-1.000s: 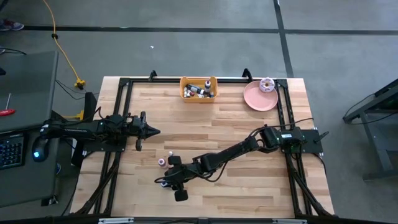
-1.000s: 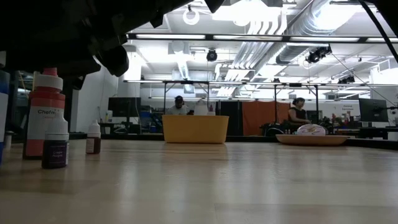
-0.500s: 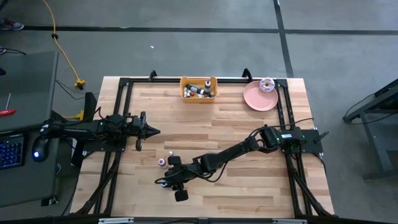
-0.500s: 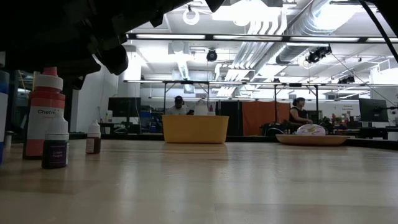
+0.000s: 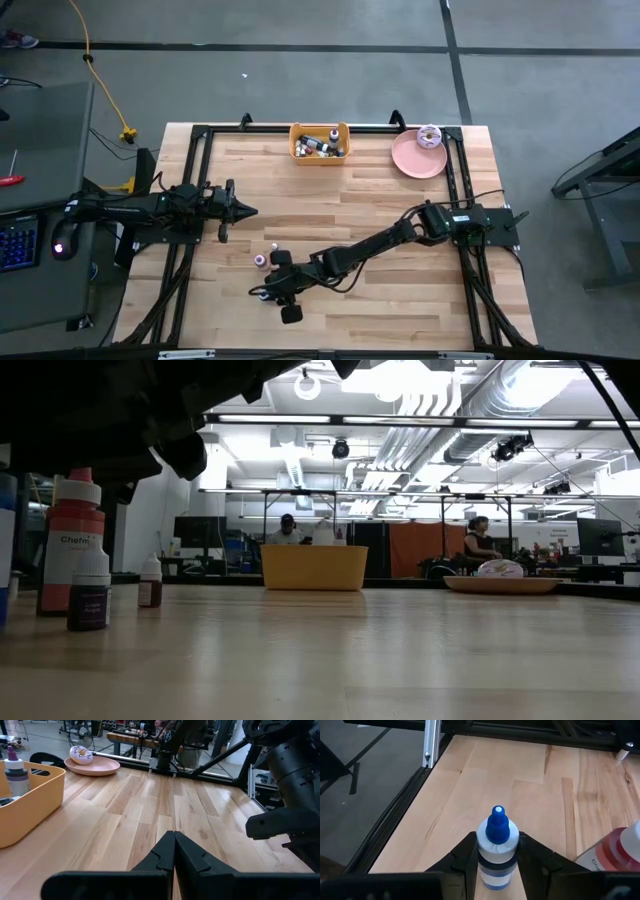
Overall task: Pick & Place food coloring
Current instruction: Put the big blue food coloring bottle into the yellow bin
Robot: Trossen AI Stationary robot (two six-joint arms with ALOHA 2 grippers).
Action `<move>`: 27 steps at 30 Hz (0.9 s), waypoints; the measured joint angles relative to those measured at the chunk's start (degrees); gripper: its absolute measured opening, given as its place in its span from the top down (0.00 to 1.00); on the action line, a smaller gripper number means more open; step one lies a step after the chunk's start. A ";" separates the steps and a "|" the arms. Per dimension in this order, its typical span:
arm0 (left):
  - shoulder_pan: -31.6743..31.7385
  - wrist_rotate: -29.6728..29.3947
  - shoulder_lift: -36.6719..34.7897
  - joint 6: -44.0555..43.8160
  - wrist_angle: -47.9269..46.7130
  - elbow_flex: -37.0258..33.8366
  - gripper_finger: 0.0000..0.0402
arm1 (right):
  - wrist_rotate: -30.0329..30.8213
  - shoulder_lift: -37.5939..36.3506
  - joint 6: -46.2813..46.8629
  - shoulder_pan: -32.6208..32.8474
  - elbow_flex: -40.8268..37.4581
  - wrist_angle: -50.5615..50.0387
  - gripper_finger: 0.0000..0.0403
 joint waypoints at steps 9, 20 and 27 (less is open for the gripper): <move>0.00 0.00 0.00 0.02 0.00 -0.01 1.00 | 1.78 -2.76 -0.72 -0.55 0.05 -0.46 0.74; -0.02 0.07 -0.02 0.00 0.00 -0.02 1.00 | 3.34 -9.71 -0.87 -1.33 0.07 -5.28 0.74; 0.00 0.11 -0.02 0.00 0.00 0.00 1.00 | 7.84 -15.90 -0.70 -2.07 0.04 -9.87 0.74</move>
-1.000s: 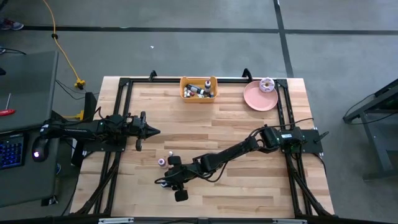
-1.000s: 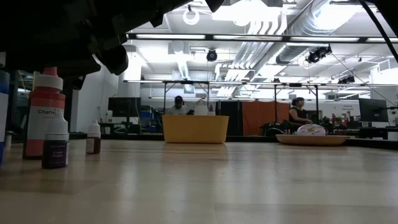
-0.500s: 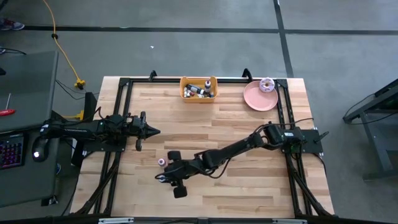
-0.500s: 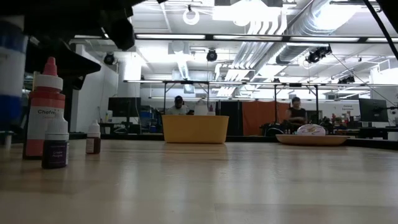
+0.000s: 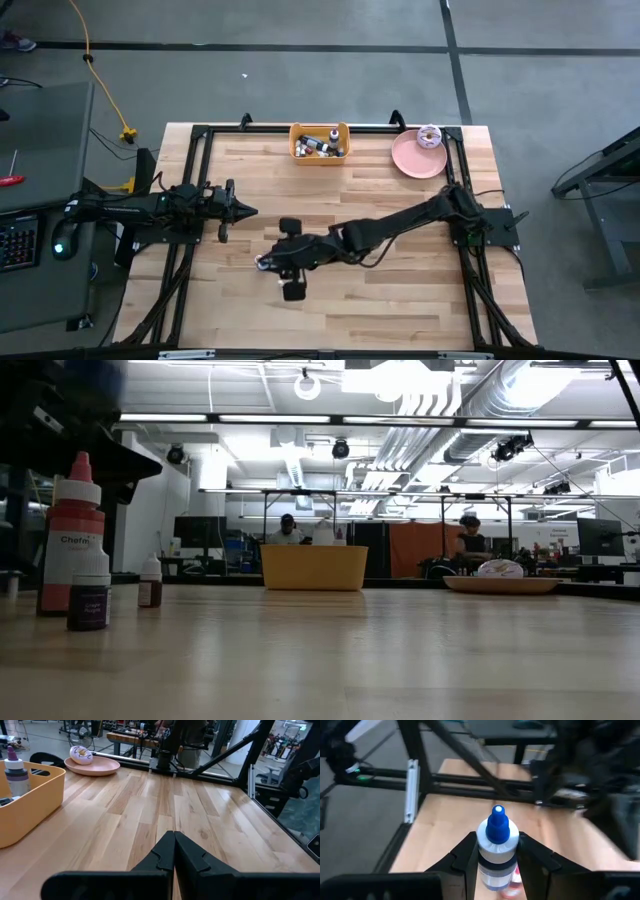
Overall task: Pick & Place food coloring
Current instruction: Put the big blue food coloring bottle into the yellow bin
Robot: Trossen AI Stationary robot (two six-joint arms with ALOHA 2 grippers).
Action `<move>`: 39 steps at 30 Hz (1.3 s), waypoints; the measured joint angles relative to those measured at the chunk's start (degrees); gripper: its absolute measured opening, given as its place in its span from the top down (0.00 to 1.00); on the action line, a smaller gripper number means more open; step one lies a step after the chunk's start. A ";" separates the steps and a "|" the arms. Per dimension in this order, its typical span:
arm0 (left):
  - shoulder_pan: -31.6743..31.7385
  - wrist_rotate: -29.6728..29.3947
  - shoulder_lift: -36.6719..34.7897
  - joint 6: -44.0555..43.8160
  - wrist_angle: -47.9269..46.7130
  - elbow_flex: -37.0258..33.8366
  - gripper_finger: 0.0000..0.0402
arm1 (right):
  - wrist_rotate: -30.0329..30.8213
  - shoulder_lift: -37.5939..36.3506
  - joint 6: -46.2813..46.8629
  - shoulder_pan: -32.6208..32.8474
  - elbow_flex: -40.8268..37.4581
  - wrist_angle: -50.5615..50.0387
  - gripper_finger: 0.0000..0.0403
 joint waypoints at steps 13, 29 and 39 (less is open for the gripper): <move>-0.02 0.09 0.00 0.00 0.00 -0.02 1.00 | 18.69 -7.63 -8.65 -4.10 0.00 -9.86 0.74; -0.01 0.00 0.00 0.00 0.00 -0.01 1.00 | 25.79 -8.43 -1.31 -17.81 0.02 -12.67 0.74; -0.01 -0.01 0.00 0.02 0.00 -0.01 1.00 | 25.76 -8.38 7.08 -24.63 0.02 -13.12 0.74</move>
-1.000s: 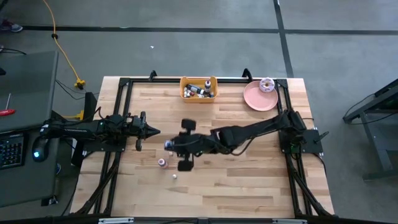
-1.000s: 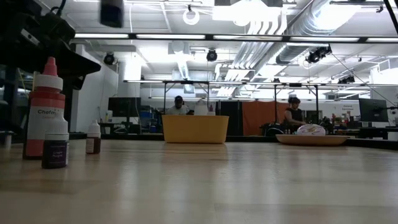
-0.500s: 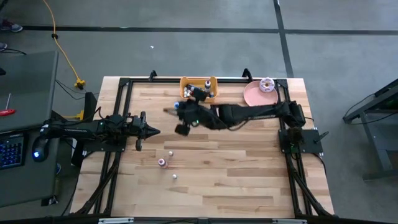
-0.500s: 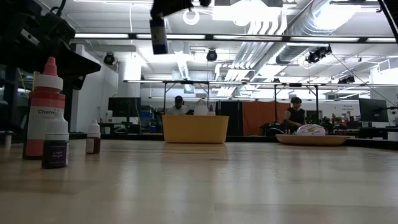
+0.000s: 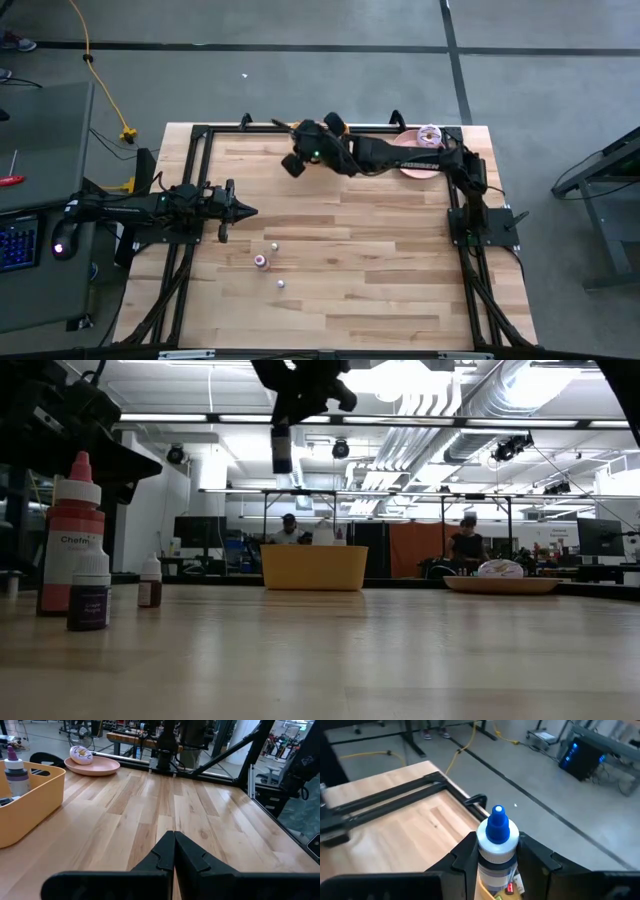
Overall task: Pick & Place food coloring
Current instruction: Put the big blue food coloring bottle into the yellow bin
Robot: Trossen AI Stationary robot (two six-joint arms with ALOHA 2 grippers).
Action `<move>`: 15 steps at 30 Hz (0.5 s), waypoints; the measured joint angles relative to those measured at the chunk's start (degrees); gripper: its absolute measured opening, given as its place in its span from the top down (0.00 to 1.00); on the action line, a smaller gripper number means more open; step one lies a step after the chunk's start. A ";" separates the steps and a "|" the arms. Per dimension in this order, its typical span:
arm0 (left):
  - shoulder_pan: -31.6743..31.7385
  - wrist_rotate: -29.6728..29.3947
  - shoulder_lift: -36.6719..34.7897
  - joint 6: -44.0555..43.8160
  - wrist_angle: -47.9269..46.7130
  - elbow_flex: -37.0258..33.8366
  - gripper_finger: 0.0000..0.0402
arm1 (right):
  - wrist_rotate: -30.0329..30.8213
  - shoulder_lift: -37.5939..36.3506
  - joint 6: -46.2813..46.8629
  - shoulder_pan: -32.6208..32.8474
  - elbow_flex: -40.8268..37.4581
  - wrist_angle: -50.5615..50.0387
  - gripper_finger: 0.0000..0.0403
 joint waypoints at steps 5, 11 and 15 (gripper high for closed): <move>-0.01 -0.01 0.00 -0.02 0.00 0.01 1.00 | 0.25 0.00 4.40 -3.00 0.00 -1.97 0.74; 0.01 -0.03 0.02 -0.02 0.00 0.01 1.00 | 0.34 0.02 5.92 -6.37 0.00 -6.47 0.74; 0.01 -0.03 0.00 -0.02 0.00 -0.01 1.00 | -1.35 0.02 8.41 -8.57 -0.53 -8.06 0.74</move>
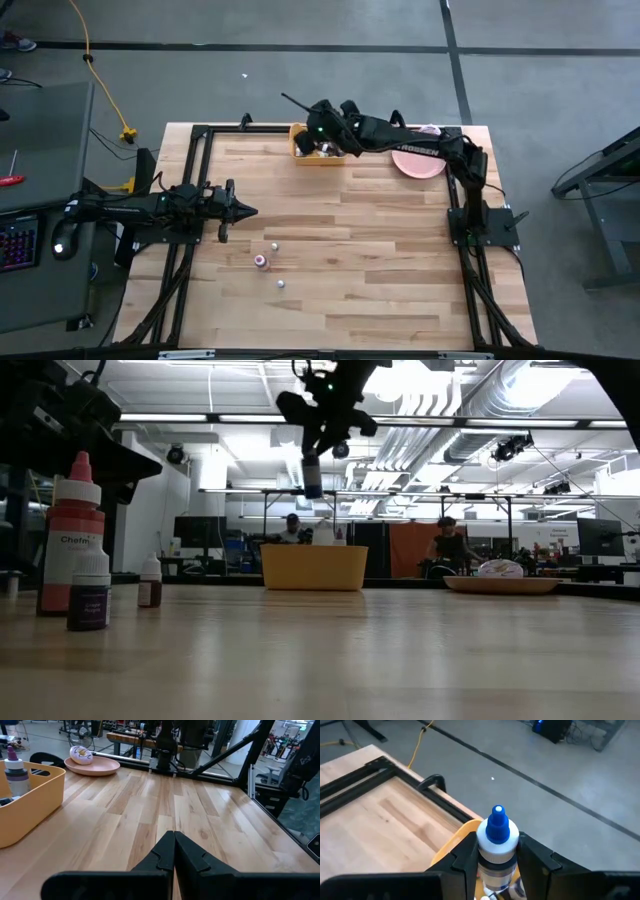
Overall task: Pick & Place food coloring
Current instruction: Put the big blue food coloring bottle into the yellow bin
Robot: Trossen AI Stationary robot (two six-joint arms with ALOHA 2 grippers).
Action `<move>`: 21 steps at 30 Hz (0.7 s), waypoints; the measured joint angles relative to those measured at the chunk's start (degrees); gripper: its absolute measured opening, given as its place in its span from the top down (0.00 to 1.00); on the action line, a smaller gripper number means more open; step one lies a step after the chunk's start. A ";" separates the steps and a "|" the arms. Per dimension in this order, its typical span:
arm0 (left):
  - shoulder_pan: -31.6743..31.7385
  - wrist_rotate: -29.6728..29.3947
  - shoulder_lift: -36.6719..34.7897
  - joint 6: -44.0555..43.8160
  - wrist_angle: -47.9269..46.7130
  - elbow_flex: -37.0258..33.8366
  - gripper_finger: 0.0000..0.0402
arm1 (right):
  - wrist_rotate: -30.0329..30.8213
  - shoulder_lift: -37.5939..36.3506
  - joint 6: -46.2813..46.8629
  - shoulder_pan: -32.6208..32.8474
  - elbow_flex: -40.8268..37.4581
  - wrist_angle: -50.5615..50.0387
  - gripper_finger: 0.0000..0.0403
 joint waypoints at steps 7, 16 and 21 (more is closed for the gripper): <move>-0.01 -0.02 0.01 0.01 0.00 0.01 1.00 | -5.25 0.15 1.71 -3.10 -7.56 10.50 0.74; -0.01 -0.02 0.01 0.01 -0.02 0.02 1.00 | -7.10 0.28 4.82 -6.43 -14.63 18.32 0.74; 0.00 -0.04 0.00 0.02 -0.02 0.02 1.00 | -7.84 1.19 4.78 -8.16 -16.80 21.97 0.74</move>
